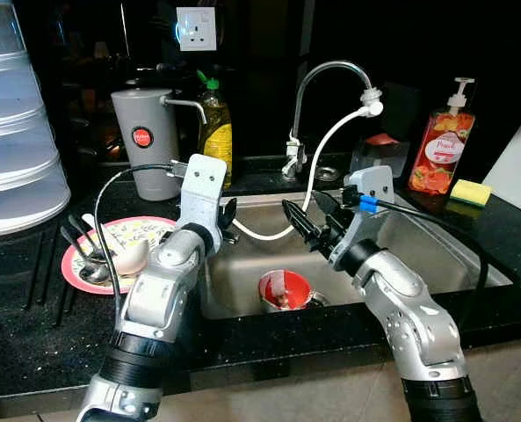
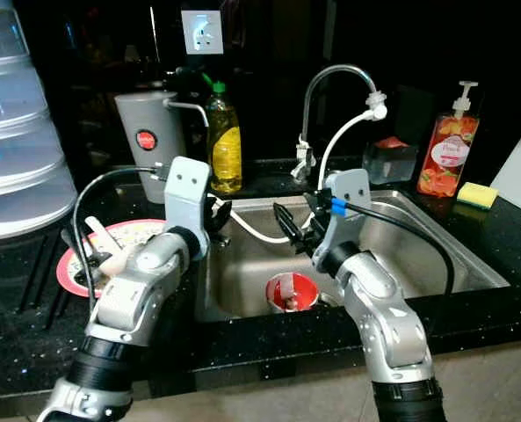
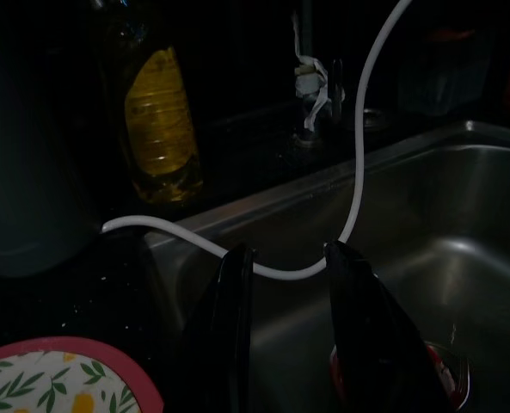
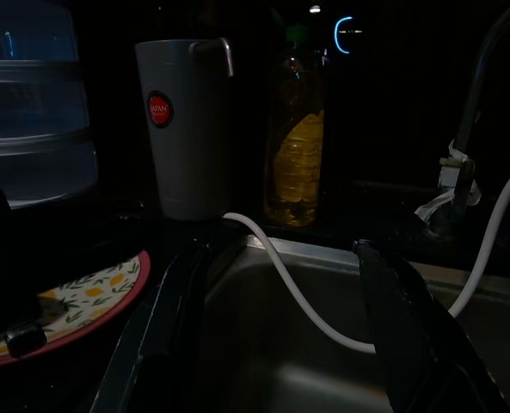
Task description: Kitchen organization
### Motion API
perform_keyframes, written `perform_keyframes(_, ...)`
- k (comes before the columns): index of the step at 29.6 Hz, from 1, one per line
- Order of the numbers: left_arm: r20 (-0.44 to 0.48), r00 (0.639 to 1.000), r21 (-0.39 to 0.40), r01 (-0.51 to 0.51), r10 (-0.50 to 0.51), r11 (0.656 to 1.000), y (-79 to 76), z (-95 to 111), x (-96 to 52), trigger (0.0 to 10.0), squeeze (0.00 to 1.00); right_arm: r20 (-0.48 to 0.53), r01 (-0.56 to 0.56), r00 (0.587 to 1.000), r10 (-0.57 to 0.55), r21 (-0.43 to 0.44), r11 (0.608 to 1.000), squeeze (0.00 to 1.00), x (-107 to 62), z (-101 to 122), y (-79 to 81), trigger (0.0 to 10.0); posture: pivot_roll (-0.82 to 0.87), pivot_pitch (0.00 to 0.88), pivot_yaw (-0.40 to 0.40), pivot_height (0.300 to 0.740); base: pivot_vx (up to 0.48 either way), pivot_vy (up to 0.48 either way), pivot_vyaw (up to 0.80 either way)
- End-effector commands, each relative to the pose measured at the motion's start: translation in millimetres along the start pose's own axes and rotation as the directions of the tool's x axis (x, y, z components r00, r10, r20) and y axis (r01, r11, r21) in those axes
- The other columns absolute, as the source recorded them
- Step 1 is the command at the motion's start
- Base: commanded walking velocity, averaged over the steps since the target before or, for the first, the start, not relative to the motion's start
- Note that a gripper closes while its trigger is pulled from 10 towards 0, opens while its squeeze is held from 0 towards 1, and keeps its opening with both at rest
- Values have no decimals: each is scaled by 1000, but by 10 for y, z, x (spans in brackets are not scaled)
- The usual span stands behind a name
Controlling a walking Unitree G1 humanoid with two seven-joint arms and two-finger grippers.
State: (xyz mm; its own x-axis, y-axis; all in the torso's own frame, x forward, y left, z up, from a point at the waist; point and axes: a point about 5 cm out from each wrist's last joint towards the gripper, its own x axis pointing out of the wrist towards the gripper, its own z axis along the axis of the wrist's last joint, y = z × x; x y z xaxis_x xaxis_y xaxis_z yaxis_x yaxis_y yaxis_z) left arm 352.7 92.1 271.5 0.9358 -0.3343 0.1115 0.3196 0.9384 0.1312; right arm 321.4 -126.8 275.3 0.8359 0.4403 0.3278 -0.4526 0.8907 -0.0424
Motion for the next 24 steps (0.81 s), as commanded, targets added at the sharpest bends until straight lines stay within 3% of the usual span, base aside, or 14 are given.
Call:
perform_keyframes(1, 28, 1000, 1, -2, 2, 1000, 56, 70, -32, 10000, 0, 5, 0, 1000, 0, 5, 1000, 0, 9, 4, -6, 10000, -28, 11, -17, 740, 0, 0, 0)
perform_keyframes(7, -2, 998, 53, -55, 56, 997, 313, 143, -112, 10000, 0, 10, 8, 1000, -8, 2, 1000, 0, 3, 20, -19, 10000, -36, 14, -5, 740, 0, 0, 0)
perform_keyframes(9, -34, 997, 129, -67, 72, 989, 441, 152, -169, 10000, 0, 7, 16, 1000, -16, 1, 1000, 0, -13, 13, -39, 10000, -30, 14, -3, 740, 0, 0, 0)
perform_keyframes(13, -75, 995, 186, -53, 68, 981, 517, 138, -228, 10000, 0, 3, 22, 1000, -22, 1, 1000, 0, -25, -2, -51, 10000, -30, 14, -3, 740, 0, 0, 0)
perform_keyframes(15, -144, 987, 213, -36, 68, 976, 625, 97, -351, 10000, 0, 1, 21, 1000, -21, 1, 1000, 0, -29, -7, -47, 10000, -23, 18, 0, 740, 0, 0, 0)
perform_keyframes(20, -150, 988, 242, -3, 41, 970, 675, 110, -437, 10000, 0, 1, 22, 1000, -22, 1, 1000, 0, -30, -9, -48, 10000, -15, 16, 1, 740, 0, 0, 0)
perform_keyframes(24, -190, 982, 265, 46, 5, 963, 773, 140, -594, 10000, 0, -6, 20, 1000, -20, 1, 1000, 0, -32, -24, -51, 10000, -11, 19, -2, 740, 0, 0, 0)
